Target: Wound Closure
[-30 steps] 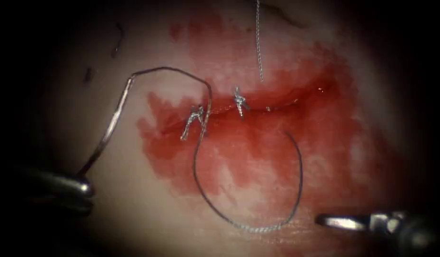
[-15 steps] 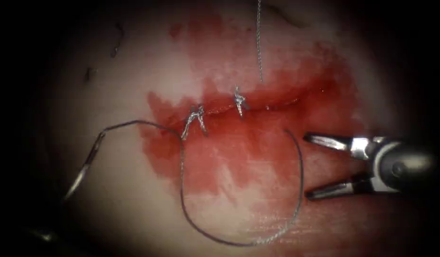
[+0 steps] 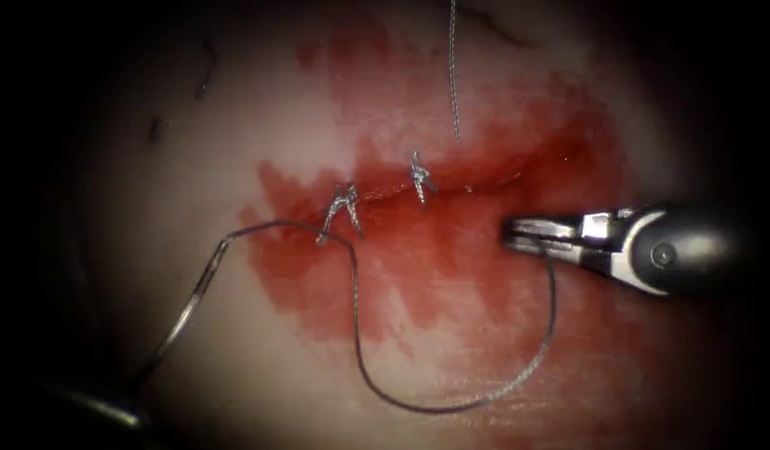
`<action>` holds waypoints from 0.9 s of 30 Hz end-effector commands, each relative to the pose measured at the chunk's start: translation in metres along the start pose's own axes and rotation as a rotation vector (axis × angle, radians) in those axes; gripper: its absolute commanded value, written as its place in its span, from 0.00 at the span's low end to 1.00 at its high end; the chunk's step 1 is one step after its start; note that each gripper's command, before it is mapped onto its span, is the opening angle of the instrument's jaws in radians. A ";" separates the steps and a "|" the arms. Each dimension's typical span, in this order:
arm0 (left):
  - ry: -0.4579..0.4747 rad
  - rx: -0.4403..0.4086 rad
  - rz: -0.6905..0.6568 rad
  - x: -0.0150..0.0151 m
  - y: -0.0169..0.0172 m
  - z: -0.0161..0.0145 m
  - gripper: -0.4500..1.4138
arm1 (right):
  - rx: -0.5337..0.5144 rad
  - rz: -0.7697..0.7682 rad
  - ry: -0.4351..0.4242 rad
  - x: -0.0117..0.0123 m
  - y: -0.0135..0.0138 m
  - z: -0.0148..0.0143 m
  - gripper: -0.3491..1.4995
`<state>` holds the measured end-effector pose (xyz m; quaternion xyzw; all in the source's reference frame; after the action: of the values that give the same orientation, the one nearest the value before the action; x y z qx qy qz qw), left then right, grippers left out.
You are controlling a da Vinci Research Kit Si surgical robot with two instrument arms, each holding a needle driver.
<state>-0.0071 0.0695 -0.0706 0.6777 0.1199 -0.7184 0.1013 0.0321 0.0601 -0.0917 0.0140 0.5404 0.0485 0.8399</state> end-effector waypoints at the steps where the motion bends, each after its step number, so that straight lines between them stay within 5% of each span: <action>1: 0.000 0.001 0.002 -0.0004 -0.0006 0.0005 0.05 | 0.001 0.004 0.005 -0.0003 -0.0005 0.0006 0.00; 27: -0.027 0.112 0.003 -0.0016 -0.0029 0.0020 0.05 | 0.071 0.014 0.048 0.0034 -0.0052 -0.0023 0.00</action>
<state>-0.0092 0.0714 -0.0691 0.6728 0.0739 -0.7336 0.0613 0.0310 0.0553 -0.0966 0.0478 0.5599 0.0343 0.8264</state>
